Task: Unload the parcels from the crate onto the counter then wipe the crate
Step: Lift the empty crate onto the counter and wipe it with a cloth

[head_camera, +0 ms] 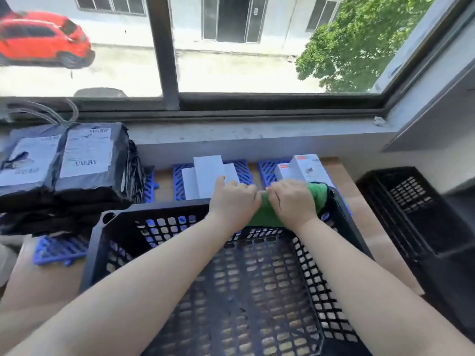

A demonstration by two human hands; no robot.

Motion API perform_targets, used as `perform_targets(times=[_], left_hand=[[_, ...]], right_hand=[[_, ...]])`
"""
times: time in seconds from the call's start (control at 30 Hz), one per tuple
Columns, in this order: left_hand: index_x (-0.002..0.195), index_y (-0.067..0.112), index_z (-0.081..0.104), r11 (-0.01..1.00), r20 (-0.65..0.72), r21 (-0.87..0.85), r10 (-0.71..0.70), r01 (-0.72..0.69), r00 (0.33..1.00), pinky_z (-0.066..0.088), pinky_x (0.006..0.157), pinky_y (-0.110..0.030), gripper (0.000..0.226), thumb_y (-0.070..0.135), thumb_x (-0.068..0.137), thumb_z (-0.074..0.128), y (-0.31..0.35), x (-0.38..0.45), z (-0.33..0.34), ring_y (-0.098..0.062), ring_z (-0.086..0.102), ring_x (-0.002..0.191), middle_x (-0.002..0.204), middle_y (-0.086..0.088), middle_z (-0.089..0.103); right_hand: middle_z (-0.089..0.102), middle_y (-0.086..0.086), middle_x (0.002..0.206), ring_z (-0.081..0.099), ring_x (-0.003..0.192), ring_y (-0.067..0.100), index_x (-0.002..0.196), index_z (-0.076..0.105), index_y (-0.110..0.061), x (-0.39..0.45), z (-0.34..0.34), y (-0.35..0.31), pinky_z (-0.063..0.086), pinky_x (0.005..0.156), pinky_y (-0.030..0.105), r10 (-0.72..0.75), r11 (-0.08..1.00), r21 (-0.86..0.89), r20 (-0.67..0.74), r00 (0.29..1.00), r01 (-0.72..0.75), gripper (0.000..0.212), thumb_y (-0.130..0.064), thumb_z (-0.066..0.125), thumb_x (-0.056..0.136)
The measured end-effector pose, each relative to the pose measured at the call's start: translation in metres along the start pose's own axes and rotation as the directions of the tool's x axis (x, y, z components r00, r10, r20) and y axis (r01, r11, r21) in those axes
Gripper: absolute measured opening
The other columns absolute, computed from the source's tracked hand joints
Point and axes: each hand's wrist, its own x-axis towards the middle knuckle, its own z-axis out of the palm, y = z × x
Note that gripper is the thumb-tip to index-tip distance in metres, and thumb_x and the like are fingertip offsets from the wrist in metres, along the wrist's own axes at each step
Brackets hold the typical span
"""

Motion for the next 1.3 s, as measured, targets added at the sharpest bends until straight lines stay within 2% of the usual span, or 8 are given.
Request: perform_targets(times=[0.17,0.43,0.67,0.8,0.9,1.0,1.13,1.3], left_hand=[[0.104,0.014,0.061,0.997,0.175,-0.081,0.022,-0.008,0.984,0.023,0.111,-0.062,0.042,0.037,0.106,0.026,0.046,0.029,-0.003,-0.031,0.058,0.101,0.099,-0.006,0.068],[0.139,0.019,0.042,0.998,0.243,-0.055,0.054,-0.041,0.969,0.001,0.113,-0.068,0.049,0.045,0.107,0.016,0.029,0.020,-0.009,-0.033,0.023,0.147,0.153,-0.001,0.039],[0.147,0.024,0.032,0.998,0.317,0.037,-0.062,0.053,0.947,-0.003,0.114,-0.068,0.060,0.058,0.101,0.014,-0.047,-0.034,-0.020,-0.030,0.014,0.151,0.162,0.004,0.025],[0.135,0.024,0.043,0.992,0.328,0.091,-0.111,0.086,0.938,-0.004,0.113,-0.070,0.059,0.064,0.097,0.023,-0.093,-0.065,-0.031,-0.027,0.020,0.149,0.154,0.009,0.039],[0.137,0.033,0.042,0.989,0.354,0.114,-0.130,0.095,0.926,-0.003,0.113,-0.070,0.053,0.064,0.097,0.028,-0.123,-0.083,-0.042,-0.025,0.018,0.150,0.154,0.009,0.038],[0.152,0.043,0.019,0.971,0.336,0.103,-0.236,0.214,0.912,-0.003,0.115,-0.068,0.064,0.069,0.095,0.028,-0.151,-0.108,-0.053,-0.022,0.005,0.152,0.164,0.002,0.016],[0.157,0.036,-0.003,0.893,0.288,0.012,-0.434,0.449,0.854,-0.004,0.118,-0.062,0.098,0.085,0.080,0.033,-0.176,-0.161,-0.058,-0.020,-0.008,0.152,0.166,0.003,-0.001],[0.156,0.028,-0.014,0.770,0.402,-0.158,-0.521,0.618,0.753,-0.004,0.118,-0.062,0.114,0.086,0.076,0.041,-0.160,-0.215,-0.057,-0.017,-0.021,0.149,0.164,0.009,-0.016]], right_hand=[[0.060,0.009,0.060,0.056,0.059,0.033,0.061,0.059,-0.013,-0.009,-0.012,0.054,0.039,0.061,0.038,0.205,0.970,-0.149,0.067,0.976,-0.193,0.046,-0.032,0.033,0.094],[0.064,0.005,0.065,0.057,0.063,0.030,0.065,0.061,-0.015,-0.004,-0.008,0.003,0.027,0.071,0.039,0.364,0.926,-0.140,0.078,0.928,-0.352,0.044,-0.033,0.034,0.094],[0.065,-0.003,0.109,0.054,0.102,0.029,0.105,0.066,-0.026,0.004,-0.010,-0.066,0.021,0.100,0.046,0.262,0.963,-0.017,0.275,0.925,-0.268,0.059,-0.051,0.014,0.095],[0.051,-0.002,0.132,0.045,0.118,0.028,0.136,0.046,-0.029,0.010,-0.017,-0.101,0.020,0.100,0.051,0.046,0.997,-0.078,0.477,0.878,-0.011,0.077,-0.067,0.002,0.086],[0.051,0.002,0.130,0.046,0.117,0.028,0.137,0.041,-0.024,0.022,-0.019,-0.120,0.029,0.096,0.049,0.002,0.991,-0.117,0.534,0.846,0.071,0.059,-0.061,0.017,0.097],[0.052,0.001,0.128,0.048,0.117,0.025,0.134,0.040,-0.022,0.036,-0.020,-0.141,0.034,0.091,0.043,-0.066,0.990,-0.070,0.561,0.825,0.126,0.046,-0.053,0.028,0.102],[0.053,0.002,0.130,0.050,0.117,0.026,0.135,0.038,-0.020,0.050,-0.017,-0.181,0.036,0.089,0.042,-0.183,0.977,0.015,0.568,0.803,0.211,0.045,-0.050,0.027,0.104],[0.051,0.004,0.137,0.048,0.123,0.027,0.144,0.034,-0.019,0.063,-0.010,-0.234,0.036,0.094,0.044,-0.273,0.961,0.115,0.548,0.790,0.252,0.058,-0.056,0.020,0.102]])
